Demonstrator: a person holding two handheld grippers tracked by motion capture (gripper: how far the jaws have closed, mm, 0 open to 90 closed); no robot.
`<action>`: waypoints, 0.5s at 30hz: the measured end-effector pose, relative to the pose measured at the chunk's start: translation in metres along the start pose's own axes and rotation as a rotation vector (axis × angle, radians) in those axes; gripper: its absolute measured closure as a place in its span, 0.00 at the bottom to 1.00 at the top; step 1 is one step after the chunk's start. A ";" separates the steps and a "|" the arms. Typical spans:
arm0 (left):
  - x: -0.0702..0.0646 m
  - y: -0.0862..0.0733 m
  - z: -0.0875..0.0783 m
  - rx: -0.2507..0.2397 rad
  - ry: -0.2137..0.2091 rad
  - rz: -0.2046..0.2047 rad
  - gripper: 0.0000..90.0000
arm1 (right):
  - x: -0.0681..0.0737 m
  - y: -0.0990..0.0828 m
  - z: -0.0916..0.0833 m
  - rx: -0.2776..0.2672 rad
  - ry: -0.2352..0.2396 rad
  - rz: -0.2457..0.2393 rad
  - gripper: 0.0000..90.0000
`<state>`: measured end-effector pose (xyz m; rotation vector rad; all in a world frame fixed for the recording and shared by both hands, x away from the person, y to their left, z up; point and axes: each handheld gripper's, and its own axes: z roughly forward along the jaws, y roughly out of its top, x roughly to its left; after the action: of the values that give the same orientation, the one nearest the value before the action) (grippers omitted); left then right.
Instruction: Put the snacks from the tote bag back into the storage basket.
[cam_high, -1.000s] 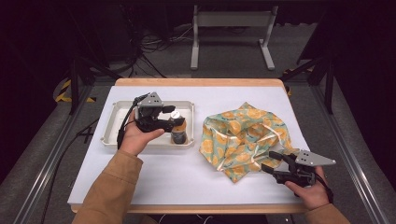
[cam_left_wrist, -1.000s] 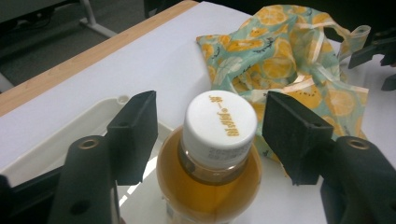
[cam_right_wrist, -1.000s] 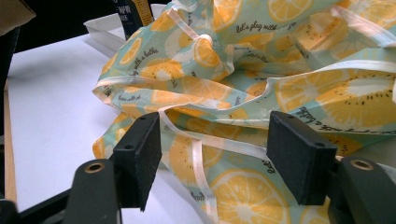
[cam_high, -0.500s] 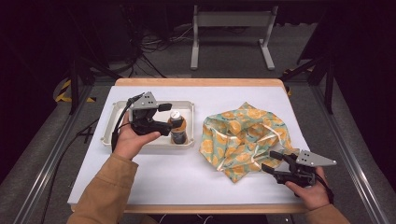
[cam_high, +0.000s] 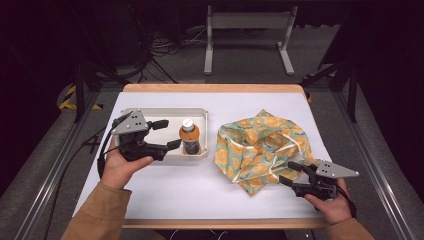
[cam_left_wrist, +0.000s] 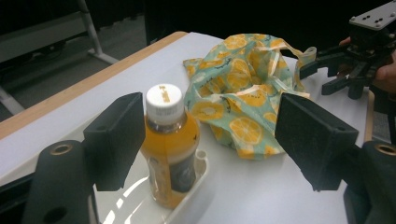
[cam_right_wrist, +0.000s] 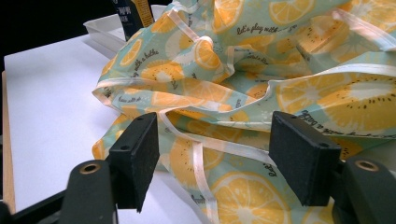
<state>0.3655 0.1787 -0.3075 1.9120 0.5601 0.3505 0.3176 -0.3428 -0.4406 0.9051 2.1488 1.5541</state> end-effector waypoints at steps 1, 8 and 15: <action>0.000 -0.002 -0.003 0.000 0.005 -0.001 0.28 | 0.000 0.000 0.000 -0.001 -0.001 -0.001 0.38; 0.000 -0.028 -0.028 0.000 0.041 -0.041 0.26 | 0.001 0.000 -0.002 -0.008 -0.007 -0.002 0.37; 0.002 -0.051 -0.037 -0.031 0.048 -0.115 0.22 | -0.001 0.001 -0.006 -0.021 -0.040 -0.040 0.34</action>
<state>0.3382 0.2248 -0.3397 1.8371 0.6898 0.3292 0.3153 -0.3475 -0.4374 0.8742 2.1058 1.5240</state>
